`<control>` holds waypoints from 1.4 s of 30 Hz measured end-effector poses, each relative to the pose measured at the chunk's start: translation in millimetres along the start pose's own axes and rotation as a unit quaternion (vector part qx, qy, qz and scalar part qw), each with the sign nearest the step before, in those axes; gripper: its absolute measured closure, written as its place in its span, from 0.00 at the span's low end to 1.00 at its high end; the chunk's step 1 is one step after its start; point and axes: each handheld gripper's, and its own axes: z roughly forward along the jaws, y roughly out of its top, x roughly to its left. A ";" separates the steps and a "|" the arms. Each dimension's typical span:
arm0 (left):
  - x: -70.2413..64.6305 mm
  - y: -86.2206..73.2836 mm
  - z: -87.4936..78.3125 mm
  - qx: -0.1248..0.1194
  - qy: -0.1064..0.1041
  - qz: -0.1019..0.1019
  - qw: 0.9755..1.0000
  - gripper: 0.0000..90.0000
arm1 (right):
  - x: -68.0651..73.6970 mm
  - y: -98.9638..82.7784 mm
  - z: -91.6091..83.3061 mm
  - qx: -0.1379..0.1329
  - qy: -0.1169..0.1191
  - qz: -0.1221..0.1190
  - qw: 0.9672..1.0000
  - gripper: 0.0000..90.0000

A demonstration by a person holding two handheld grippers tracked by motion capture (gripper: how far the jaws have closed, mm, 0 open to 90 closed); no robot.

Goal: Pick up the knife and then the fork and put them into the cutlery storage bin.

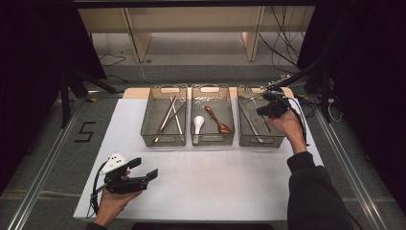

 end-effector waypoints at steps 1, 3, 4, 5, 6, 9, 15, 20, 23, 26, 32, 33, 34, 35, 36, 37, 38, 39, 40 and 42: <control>-0.1 0.1 0.0 0.000 0.000 0.001 1.000 0.18 | -0.2 0.1 0.7 -0.001 -0.002 0.001 1.000 0.93; -0.4 0.2 -0.1 0.000 0.000 0.002 1.000 0.18 | -0.4 0.0 3.2 0.000 -0.004 0.003 1.000 0.93; -0.5 0.1 -0.2 0.000 0.000 0.001 1.000 0.18 | -0.8 -0.2 4.7 0.000 -0.004 0.005 1.000 0.93; -0.2 0.1 -0.3 0.000 0.000 0.001 1.000 0.18 | -1.2 -0.5 6.4 0.002 -0.002 0.009 1.000 0.93; -0.1 0.1 -0.4 -0.001 0.000 0.001 1.000 0.18 | -1.7 -1.1 8.2 0.002 -0.002 0.010 1.000 0.93; 0.1 0.0 -0.8 -0.001 0.000 0.000 1.000 0.18 | -3.1 -3.5 13.9 0.006 -0.001 0.018 1.000 0.93; 0.2 0.0 -0.6 -0.001 0.000 0.000 1.000 0.18 | -5.8 -9.9 21.7 0.009 -0.001 0.026 1.000 0.93; -0.2 0.0 -0.2 0.000 0.000 0.001 1.000 0.18 | -8.8 -14.3 24.5 0.012 0.001 0.032 0.999 0.93; -0.1 0.0 -0.3 0.000 0.000 0.000 1.000 0.18 | -9.4 -16.4 26.5 0.015 0.003 0.038 0.999 0.93; -0.1 0.0 -0.4 0.000 0.000 0.000 1.000 0.18 | -9.8 -18.2 29.8 0.017 0.004 0.041 0.999 0.93; 0.2 0.0 -0.4 0.000 0.000 0.000 1.000 0.18 | -10.5 -19.2 31.8 0.018 0.009 0.050 0.999 0.90; 0.1 0.0 -0.3 0.000 -0.001 0.000 1.000 0.18 | -10.4 -18.7 30.3 0.015 0.011 0.050 0.999 0.89; 0.1 0.0 -0.3 0.000 -0.001 0.000 1.000 0.18 | -9.7 -17.8 28.4 0.012 0.011 0.050 0.999 0.88; 0.0 0.1 -0.3 0.000 0.000 0.000 1.000 0.18 | -9.2 -17.3 26.8 0.010 0.010 0.048 0.999 0.86; -0.1 0.1 -0.4 0.000 0.000 0.000 1.000 0.18 | -8.6 -16.7 25.1 0.007 0.013 0.049 0.999 0.84; -0.2 0.1 -0.4 0.000 0.000 0.000 1.000 0.18 | -7.7 -16.7 23.4 0.005 0.016 0.047 0.999 0.83; -0.2 0.1 -0.4 0.000 0.000 0.001 1.000 0.18 | -7.1 -16.8 22.2 0.002 0.019 0.045 0.999 0.82; -0.4 0.0 -0.4 0.000 0.000 -0.001 1.000 0.18 | -6.1 -17.0 21.2 0.000 0.022 0.044 0.999 0.81; -0.4 0.0 -0.4 0.000 0.000 0.000 1.000 0.18 | -5.0 -17.2 20.4 0.000 0.024 0.044 0.999 0.79; -0.3 0.1 -0.5 0.000 0.000 0.001 1.000 0.18 | -2.6 -18.4 18.7 -0.005 0.030 0.041 0.999 0.76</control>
